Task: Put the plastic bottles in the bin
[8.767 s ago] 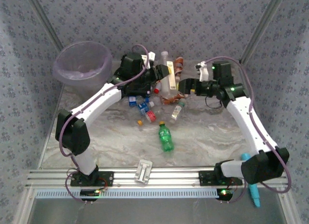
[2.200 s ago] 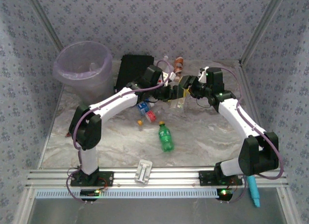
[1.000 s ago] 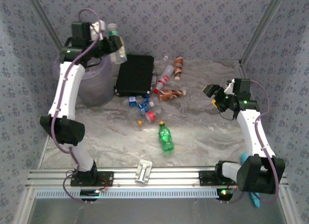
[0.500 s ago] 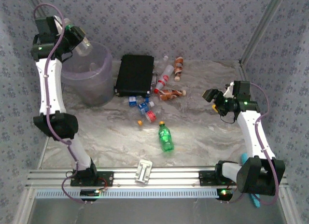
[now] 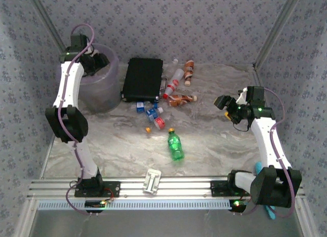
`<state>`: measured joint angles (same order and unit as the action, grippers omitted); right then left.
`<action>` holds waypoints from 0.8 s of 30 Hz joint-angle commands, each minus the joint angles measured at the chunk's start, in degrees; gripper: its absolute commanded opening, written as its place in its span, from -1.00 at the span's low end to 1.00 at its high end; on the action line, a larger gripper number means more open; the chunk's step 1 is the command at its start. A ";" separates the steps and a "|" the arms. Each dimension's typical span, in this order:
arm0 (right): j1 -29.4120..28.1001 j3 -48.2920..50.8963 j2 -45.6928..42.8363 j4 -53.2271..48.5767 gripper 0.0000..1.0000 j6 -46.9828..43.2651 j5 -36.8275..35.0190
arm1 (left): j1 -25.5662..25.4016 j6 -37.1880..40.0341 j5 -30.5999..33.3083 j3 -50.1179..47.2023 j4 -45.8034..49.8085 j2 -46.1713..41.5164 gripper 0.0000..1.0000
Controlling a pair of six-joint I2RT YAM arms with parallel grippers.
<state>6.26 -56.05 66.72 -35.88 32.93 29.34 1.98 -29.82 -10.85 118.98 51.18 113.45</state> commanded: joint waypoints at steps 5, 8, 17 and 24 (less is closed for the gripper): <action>0.49 0.63 -0.45 -1.00 0.63 -1.07 -0.25 | 0.24 1.76 -0.02 -4.77 -4.74 -5.63 0.10; 0.43 0.93 -0.27 -0.48 0.64 -0.76 0.01 | 0.30 2.12 -0.93 -4.22 -4.77 -5.42 0.36; 0.31 1.30 0.12 -0.09 0.66 -0.85 0.18 | 0.05 3.52 -1.37 -1.67 -3.86 -4.55 0.74; -0.46 0.83 0.95 0.26 0.70 -0.59 -0.42 | 0.08 4.89 -1.04 1.28 -2.44 -4.64 0.77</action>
<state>6.20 -55.31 67.16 -35.79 32.95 29.34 2.22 -26.72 -11.29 117.27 47.79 110.24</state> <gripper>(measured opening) 0.849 0.882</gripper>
